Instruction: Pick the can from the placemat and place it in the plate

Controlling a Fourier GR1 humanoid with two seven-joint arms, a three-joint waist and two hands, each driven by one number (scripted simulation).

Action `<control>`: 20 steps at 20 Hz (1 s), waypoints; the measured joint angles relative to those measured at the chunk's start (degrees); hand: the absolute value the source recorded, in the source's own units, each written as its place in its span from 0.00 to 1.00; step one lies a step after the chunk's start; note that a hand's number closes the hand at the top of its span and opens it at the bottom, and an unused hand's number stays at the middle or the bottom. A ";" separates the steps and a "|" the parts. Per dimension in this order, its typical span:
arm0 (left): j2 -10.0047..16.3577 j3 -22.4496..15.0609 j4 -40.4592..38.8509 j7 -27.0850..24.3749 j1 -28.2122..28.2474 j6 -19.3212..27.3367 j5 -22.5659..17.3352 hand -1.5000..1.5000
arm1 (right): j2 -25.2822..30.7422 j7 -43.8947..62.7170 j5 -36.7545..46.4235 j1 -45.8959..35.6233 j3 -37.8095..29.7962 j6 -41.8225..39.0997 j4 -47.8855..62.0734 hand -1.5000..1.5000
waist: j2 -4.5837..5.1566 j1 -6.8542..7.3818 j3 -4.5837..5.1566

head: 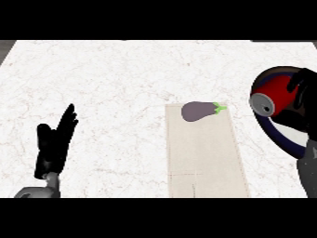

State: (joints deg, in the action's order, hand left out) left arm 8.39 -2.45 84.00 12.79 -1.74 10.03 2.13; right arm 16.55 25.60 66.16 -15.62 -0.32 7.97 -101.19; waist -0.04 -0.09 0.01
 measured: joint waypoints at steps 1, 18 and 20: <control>0.27 0.26 0.46 0.10 0.24 -0.34 -0.05 0.50 | 0.01 -0.23 -0.10 0.23 -0.88 0.47 0.79 1.00 | 0.00 0.04 0.00; -1.89 -0.28 -0.07 -0.99 0.39 -0.45 1.79 0.50 | 8.91 -14.24 -11.73 -7.90 -14.27 -3.25 32.78 1.00 | 0.18 0.60 -0.03; -1.71 -0.05 0.06 -0.28 -0.19 -0.59 1.75 0.50 | 10.06 -14.48 -12.50 -8.88 -14.48 -6.42 36.06 0.00 | 0.20 0.63 -0.04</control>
State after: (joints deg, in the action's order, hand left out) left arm 6.68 -2.50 84.06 12.51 -1.93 9.44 3.87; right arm 26.62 11.12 53.66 -24.50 -14.80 1.55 -65.13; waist 0.16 0.54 -0.03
